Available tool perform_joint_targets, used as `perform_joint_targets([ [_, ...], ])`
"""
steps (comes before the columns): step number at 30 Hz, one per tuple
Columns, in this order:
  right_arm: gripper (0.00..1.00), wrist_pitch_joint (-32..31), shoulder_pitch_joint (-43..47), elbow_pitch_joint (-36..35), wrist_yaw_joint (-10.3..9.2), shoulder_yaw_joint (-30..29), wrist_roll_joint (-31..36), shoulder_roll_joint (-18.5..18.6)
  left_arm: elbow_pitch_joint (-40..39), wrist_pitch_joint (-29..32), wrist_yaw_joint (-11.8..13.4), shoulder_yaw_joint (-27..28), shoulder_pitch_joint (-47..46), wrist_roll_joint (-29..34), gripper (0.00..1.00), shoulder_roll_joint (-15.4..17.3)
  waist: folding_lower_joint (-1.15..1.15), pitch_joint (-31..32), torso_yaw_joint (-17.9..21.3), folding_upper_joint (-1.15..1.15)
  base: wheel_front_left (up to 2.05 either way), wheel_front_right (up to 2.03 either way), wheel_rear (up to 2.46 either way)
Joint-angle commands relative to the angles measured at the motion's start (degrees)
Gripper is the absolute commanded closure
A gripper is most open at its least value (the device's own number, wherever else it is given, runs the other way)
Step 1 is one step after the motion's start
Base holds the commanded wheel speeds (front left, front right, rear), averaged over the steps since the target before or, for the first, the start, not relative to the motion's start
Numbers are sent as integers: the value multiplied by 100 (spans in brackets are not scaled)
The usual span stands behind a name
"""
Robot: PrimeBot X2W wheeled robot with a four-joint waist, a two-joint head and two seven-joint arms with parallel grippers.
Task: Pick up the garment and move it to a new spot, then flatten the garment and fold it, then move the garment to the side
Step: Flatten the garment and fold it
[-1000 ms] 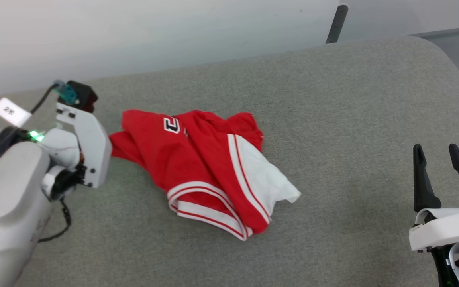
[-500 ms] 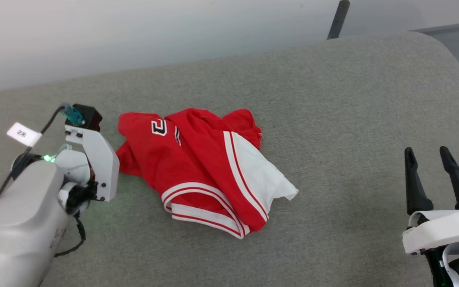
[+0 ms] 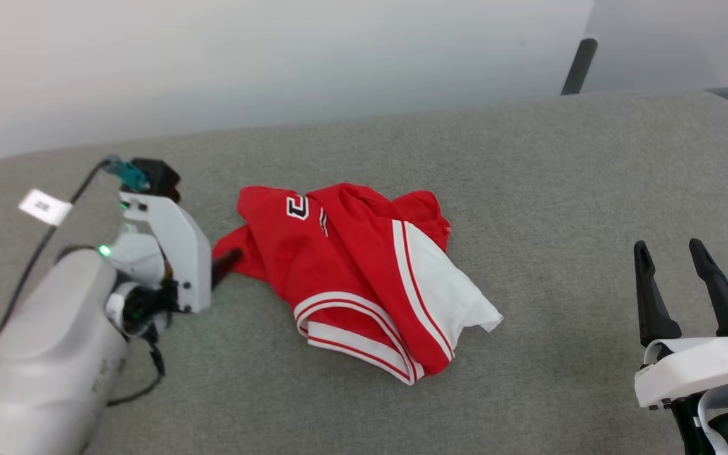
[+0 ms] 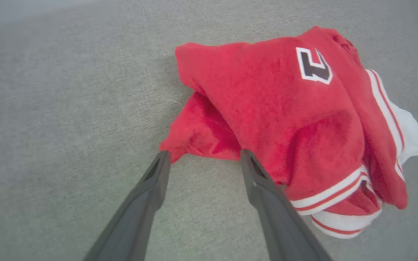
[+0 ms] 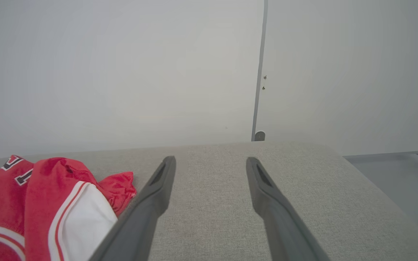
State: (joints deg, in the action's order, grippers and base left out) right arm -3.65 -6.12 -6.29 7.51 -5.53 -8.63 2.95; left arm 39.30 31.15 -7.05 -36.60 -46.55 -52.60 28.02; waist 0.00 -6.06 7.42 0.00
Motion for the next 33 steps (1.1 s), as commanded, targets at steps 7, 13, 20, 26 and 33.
perform_joint_targets([
  [7, 0, 4, 105, -89, -4, 64, 11, -12, -553, 498, 154, 19, 373, -373, 0, -123, 0, 76, -18, 0, 0, 0, 0],
  [13, 0, 73, 92, -96, -4, 129, -61, -12, -915, 642, 284, 26, 601, -490, 0, -20, 0, -52, 161, 0, 0, 0, 0],
  [20, 0, 178, 97, -11, -4, 188, -143, -12, -997, 625, 392, 87, 693, -553, 0, 21, 0, -220, 392, 0, 0, 0, 0],
  [26, 0, 277, 60, 75, -4, 197, -196, -12, -892, 652, 388, 139, 646, -684, 0, -54, 0, -324, 511, 0, 0, 0, 0],
  [33, 0, 371, 27, 160, -4, 184, -234, -12, -742, 760, 341, 175, 509, -787, 100, -82, 0, -400, 556, 0, 0, 0, 0],
])
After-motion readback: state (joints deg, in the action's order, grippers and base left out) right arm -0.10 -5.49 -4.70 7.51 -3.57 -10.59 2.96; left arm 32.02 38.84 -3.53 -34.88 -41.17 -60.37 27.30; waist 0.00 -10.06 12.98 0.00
